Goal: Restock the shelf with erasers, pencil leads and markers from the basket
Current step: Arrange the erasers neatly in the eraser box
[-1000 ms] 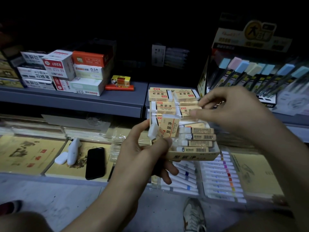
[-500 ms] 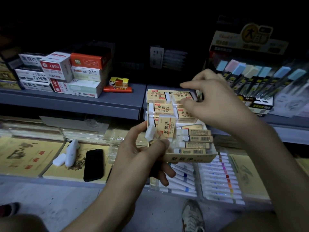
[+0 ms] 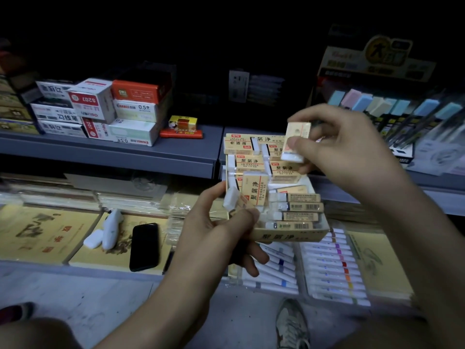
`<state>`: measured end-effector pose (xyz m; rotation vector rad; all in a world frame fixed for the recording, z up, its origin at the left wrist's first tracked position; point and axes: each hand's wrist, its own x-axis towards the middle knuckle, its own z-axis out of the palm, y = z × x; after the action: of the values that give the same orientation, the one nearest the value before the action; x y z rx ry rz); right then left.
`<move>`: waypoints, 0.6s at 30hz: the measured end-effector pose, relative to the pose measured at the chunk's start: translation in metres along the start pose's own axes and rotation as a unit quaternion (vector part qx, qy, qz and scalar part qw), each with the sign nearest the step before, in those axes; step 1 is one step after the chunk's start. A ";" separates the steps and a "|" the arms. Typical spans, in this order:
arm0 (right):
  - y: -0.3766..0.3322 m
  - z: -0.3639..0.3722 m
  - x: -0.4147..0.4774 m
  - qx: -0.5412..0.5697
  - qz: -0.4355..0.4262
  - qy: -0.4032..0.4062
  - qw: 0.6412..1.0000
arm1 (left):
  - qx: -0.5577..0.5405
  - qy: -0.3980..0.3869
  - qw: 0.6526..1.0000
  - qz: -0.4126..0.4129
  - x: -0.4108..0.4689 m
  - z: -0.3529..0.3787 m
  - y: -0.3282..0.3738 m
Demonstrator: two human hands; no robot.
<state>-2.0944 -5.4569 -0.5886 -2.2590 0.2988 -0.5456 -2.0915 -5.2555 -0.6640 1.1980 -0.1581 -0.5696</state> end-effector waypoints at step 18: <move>0.009 0.004 -0.003 -0.039 0.060 -0.015 0.997 | 0.005 -0.007 1.000 0.004 0.000 0.001 0.003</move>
<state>-2.0954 -5.4590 -0.5981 -2.3040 0.4437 -0.4442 -2.0909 -5.2551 -0.6612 1.2035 -0.1776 -0.5698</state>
